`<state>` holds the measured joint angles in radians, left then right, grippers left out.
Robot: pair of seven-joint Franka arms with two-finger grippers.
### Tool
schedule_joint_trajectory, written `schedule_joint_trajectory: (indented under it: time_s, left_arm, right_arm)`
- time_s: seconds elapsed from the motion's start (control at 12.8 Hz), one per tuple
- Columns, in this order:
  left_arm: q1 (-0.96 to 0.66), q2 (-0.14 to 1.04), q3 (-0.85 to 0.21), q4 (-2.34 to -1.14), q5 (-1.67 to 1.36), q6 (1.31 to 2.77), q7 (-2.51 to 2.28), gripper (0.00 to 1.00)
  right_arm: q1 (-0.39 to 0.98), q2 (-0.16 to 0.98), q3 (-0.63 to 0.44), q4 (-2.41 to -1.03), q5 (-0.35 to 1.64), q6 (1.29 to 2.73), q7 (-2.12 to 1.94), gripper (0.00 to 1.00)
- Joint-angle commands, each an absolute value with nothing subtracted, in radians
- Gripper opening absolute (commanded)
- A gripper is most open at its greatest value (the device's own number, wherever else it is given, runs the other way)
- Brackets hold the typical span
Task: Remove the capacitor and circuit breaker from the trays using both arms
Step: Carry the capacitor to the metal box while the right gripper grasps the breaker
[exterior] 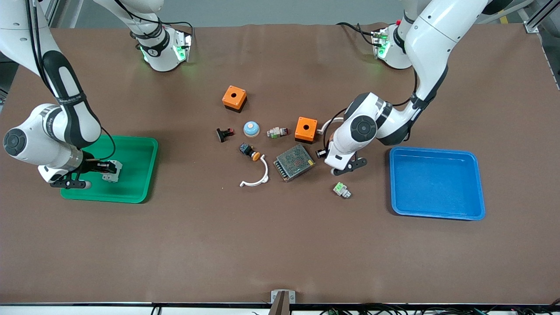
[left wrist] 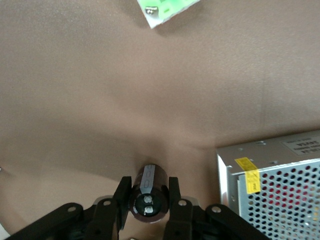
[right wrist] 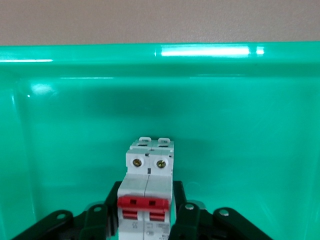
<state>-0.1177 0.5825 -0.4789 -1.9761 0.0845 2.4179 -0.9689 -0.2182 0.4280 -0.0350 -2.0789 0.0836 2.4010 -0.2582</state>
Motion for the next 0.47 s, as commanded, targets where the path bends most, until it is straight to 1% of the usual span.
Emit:
schedule_joint_trajectory:
  time_s: [0.0, 0.08, 0.16, 0.23, 0.31, 0.39]
  left_arm:
    - [-0.123, 0.606, -0.477, -1.945, 0.115, 2.421, -1.002, 0.56]
    - [-0.123, 0.607, -0.477, -1.936, 0.115, 2.416, -1.005, 0.71]
    - [-0.120, 0.600, -0.477, -1.919, 0.120, 2.405, -1.003, 0.99]
    - [-0.117, 0.591, -0.479, -1.887, 0.121, 2.378, -1.003, 1.00]
    - [-0.109, 0.577, -0.479, -1.832, 0.123, 2.300, -1.003, 1.00]
    - [-0.101, 0.562, -0.477, -1.759, 0.123, 2.192, -1.003, 1.00]
  right_arm:
    - [-0.221, 0.422, -0.031, -2.079, 0.115, 2.372, -0.265, 0.33]
    - [-0.219, 0.417, -0.032, -2.077, 0.161, 2.364, -0.265, 0.28]
    - [-0.216, 0.411, -0.032, -2.072, 0.185, 2.352, -0.265, 0.24]
    - [-0.212, 0.405, -0.032, -2.056, 0.187, 2.326, -0.265, 0.18]
    - [-0.209, 0.394, -0.032, -2.034, 0.187, 2.280, -0.268, 0.16]
    - [-0.201, 0.378, -0.032, -2.008, 0.187, 2.234, -0.268, 0.15]
